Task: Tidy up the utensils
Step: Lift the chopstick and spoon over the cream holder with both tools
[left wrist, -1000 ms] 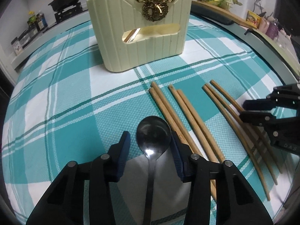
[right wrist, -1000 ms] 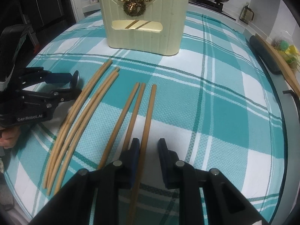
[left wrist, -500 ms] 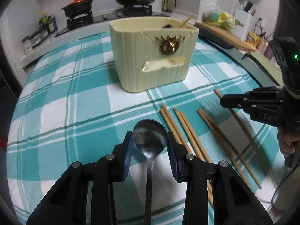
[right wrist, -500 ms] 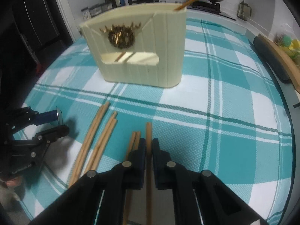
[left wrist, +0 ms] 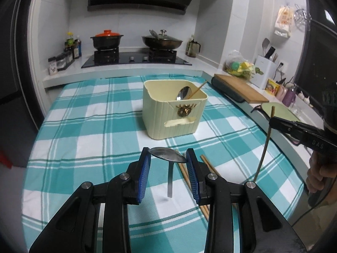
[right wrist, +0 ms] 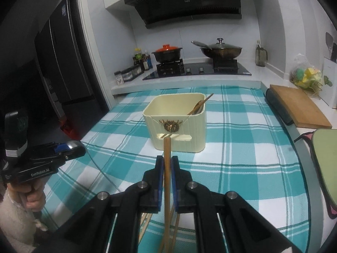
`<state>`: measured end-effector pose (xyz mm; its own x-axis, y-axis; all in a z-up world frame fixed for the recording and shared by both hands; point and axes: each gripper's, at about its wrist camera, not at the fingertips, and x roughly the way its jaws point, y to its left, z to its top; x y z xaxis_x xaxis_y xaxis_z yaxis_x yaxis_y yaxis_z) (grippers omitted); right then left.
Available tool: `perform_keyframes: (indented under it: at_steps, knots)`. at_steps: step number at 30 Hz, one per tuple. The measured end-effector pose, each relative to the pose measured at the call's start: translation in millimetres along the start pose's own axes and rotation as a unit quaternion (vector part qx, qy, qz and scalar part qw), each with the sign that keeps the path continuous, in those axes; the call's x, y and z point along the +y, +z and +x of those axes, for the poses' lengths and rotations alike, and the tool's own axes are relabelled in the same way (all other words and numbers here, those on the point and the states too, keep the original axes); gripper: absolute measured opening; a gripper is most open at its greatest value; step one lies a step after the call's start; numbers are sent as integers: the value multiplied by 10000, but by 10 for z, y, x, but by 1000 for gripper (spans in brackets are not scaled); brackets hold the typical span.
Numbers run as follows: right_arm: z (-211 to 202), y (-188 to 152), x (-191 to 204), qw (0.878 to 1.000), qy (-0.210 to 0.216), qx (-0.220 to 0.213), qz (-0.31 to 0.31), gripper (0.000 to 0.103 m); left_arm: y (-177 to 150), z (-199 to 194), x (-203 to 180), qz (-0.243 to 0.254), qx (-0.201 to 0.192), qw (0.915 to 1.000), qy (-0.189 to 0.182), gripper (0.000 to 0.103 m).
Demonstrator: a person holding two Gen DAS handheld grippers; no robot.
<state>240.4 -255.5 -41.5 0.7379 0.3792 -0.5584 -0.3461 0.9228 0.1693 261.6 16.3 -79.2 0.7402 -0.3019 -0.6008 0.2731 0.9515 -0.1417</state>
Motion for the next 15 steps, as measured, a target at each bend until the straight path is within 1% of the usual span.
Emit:
perform_keyframes:
  at_steps: [5, 6, 7, 9, 13, 15]
  knots:
    - [-171, 20, 51, 9992, -96, -390, 5, 7, 49, -80, -7, -53, -65, 10000, -48, 33]
    - [-198, 34, 60, 9989, -108, -460, 10, 7, 61, -98, -8, -69, -78, 9999, -71, 24]
    - [-223, 52, 66, 9985, -128, -532, 18, 7, 77, -109, -6, -92, -65, 9998, -169, 4]
    - [-254, 84, 76, 9979, -147, -623, 19, 7, 122, -100, 25, -221, 20, 9994, -267, 3]
    - [-254, 166, 84, 9973, -187, -710, -1, 7, 159, 9, 76, -233, 164, 9995, -154, 1]
    - [-248, 190, 74, 9971, -195, -738, 33, 7, 127, 62, 111, -268, 252, 9992, -164, 1]
